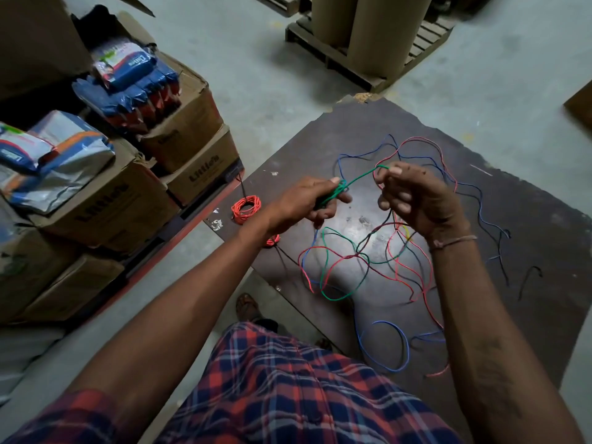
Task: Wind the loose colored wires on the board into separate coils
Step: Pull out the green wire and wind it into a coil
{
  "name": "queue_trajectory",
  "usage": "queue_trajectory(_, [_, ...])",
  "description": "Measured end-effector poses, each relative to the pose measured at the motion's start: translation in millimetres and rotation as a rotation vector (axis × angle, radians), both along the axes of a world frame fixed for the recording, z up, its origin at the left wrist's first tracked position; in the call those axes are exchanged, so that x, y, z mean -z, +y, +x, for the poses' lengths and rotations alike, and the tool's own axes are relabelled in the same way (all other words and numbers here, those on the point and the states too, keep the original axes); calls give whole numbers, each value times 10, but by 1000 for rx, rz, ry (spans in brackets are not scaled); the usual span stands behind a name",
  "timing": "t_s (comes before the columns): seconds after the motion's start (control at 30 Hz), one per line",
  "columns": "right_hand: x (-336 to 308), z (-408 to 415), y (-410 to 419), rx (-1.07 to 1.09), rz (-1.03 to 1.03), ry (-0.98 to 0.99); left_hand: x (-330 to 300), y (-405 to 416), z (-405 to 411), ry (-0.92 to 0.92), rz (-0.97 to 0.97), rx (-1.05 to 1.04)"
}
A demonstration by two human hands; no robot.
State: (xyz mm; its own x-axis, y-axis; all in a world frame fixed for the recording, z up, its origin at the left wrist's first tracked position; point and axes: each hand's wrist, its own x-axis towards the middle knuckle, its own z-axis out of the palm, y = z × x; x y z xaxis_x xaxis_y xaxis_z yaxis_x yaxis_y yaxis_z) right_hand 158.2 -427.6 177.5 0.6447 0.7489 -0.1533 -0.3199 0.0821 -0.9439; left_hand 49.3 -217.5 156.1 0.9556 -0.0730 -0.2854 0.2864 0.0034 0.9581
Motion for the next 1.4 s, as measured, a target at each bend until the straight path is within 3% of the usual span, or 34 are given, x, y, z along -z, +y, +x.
queue_trajectory(0.17, [284, 65, 119, 70, -233, -170, -159, 29, 15, 5, -448, 209])
queue_trajectory(0.33, [476, -171, 220, -40, -355, -264, -238, 31, 124, -109, -939, -54])
queue_trajectory(0.5, [597, -316, 143, -308, -474, -277, -189, 17, 343, -257, -1083, -259])
queue_trajectory(0.57, [618, -344, 82, -353, -510, -297, -152, 58, 414, -288, -944, -322])
queue_trajectory(0.7, [494, -349, 13, -318, -498, -410, 57, 32, 470, -166, -291, -540])
queue_trajectory(0.77, [399, -309, 3, -258, -507, -460, 153, -18, 406, -82, 82, -446])
queue_trajectory(0.83, [315, -254, 2, -200, -539, -539, 242, -37, 314, -25, 459, -220])
queue_trajectory(0.9, [258, -196, -3, -150, -578, -628, 279, -80, 233, -22, 711, 12])
queue_trajectory(1.0, [271, -128, -42, -104, -668, -789, 215, -87, 159, -77, 859, 211])
queue_trajectory(1.13, [429, -83, -124, -16, -765, -925, 156, 70, 123, -158, 899, 289])
queue_trajectory(1.3, [569, -65, -335, 34, -760, -847, 318, 304, 153, -41, 881, -121])
queue_trajectory(1.4, [808, -6, -523, 90, -891, -868, 395, 486, 118, 14, 798, -333])
